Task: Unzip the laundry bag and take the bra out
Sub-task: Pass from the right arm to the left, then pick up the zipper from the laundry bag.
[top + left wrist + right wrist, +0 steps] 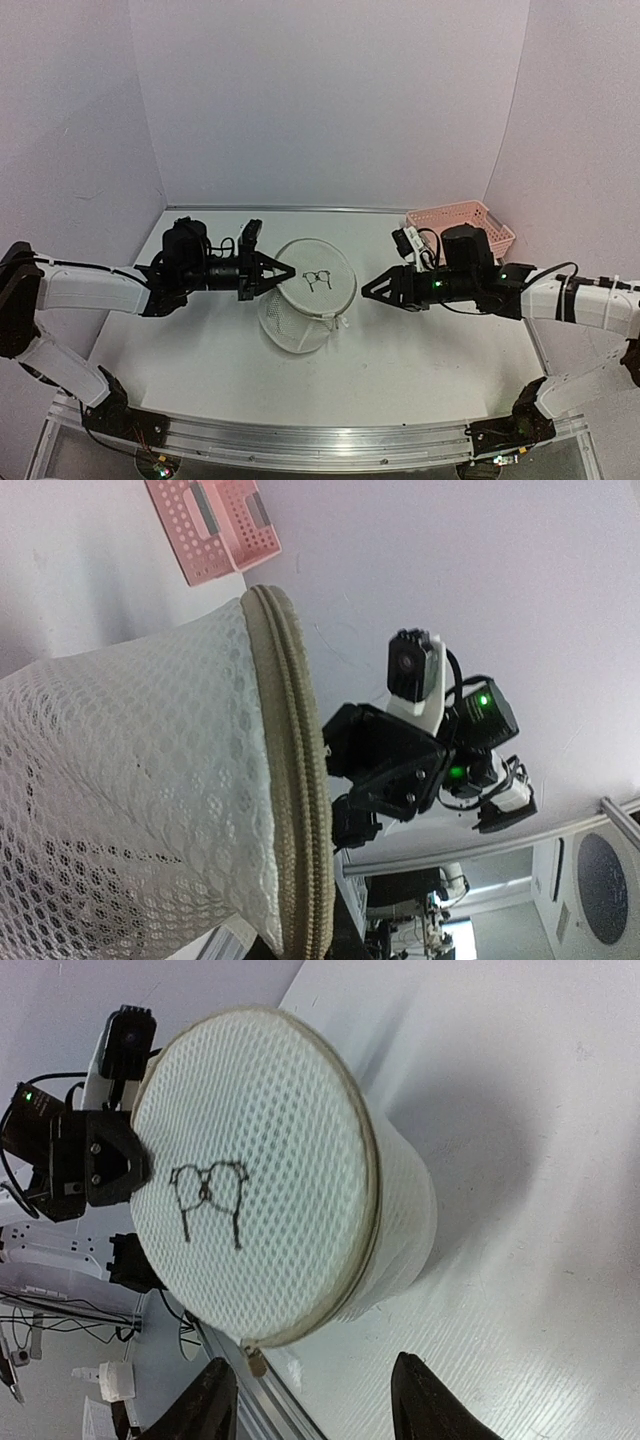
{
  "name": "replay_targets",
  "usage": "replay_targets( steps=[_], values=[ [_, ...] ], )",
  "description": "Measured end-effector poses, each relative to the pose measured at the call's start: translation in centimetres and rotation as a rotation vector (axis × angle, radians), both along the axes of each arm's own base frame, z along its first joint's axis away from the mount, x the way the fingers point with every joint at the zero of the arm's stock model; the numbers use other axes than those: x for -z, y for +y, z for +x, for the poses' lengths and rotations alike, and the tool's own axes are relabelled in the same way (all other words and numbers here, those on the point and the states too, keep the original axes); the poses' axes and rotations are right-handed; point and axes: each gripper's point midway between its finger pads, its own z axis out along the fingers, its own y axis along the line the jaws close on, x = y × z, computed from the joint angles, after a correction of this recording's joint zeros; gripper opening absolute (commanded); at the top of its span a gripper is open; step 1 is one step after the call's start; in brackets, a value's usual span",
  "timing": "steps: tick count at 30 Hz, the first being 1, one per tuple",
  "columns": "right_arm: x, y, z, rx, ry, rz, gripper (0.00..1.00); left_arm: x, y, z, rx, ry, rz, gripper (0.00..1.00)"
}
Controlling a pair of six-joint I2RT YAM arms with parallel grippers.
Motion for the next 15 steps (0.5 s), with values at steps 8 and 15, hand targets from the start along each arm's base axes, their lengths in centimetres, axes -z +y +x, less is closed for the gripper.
replay_targets(
  steps=[8,15],
  values=[
    [-0.8,3.0,-2.9,-0.08,-0.057,-0.036,0.57,-0.4,1.5,1.9,-0.149,0.05,-0.008,0.0],
    [-1.0,6.5,-3.9,-0.122,-0.124,-0.084,0.52,1.2,2.2,2.6,-0.224,0.122,0.017,0.0]
  ],
)
